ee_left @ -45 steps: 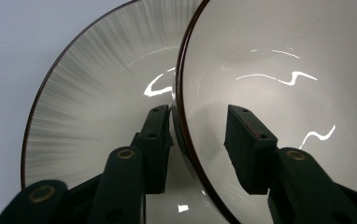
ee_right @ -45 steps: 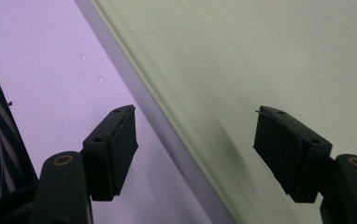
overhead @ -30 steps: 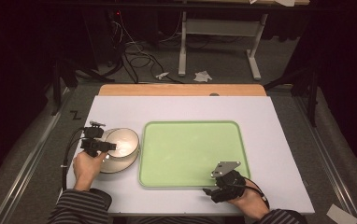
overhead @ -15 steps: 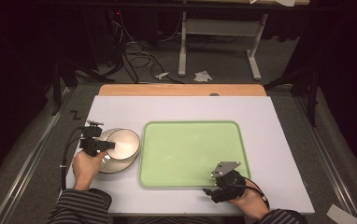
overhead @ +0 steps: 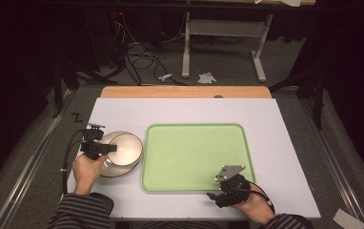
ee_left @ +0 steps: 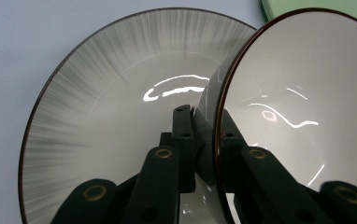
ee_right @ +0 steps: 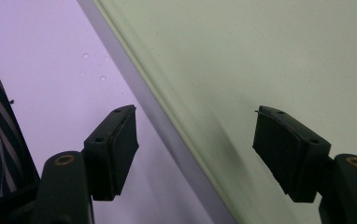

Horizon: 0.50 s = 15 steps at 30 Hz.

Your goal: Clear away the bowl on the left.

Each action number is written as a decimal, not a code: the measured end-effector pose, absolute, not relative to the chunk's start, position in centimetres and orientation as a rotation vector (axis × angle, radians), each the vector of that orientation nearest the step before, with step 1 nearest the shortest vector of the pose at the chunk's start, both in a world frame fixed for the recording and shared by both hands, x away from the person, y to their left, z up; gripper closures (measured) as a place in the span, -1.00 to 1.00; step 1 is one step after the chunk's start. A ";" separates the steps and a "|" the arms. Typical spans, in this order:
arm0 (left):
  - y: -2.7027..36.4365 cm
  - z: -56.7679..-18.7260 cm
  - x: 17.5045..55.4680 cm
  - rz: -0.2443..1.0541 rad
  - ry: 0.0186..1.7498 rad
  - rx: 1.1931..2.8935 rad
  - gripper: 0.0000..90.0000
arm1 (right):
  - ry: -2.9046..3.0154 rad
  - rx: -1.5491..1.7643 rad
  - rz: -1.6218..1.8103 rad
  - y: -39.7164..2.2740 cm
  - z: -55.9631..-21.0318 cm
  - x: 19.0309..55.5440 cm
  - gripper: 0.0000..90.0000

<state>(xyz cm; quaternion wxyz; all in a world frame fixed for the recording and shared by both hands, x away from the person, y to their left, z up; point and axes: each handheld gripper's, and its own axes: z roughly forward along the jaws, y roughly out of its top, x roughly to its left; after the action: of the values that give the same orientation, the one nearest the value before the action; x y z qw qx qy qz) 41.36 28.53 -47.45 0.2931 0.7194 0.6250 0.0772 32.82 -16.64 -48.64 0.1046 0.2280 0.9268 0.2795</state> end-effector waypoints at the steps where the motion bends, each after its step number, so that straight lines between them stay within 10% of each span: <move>1: 28.4 -47.4 41.3 0.214 1.666 1.920 0.84 | 2.735 0.673 0.822 -16.7 -48.6 32.8 -0.29; 15: 27.9 -46.7 41.0 0.241 1.608 1.933 0.83 | 2.738 0.670 0.823 -16.7 -48.6 32.9 -0.29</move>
<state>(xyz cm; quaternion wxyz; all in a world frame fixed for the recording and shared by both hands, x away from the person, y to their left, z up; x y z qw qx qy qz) 40.95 27.95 -46.71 0.3030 0.7292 0.6067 0.0910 32.85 -16.66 -48.64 0.1026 0.2270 0.9275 0.2787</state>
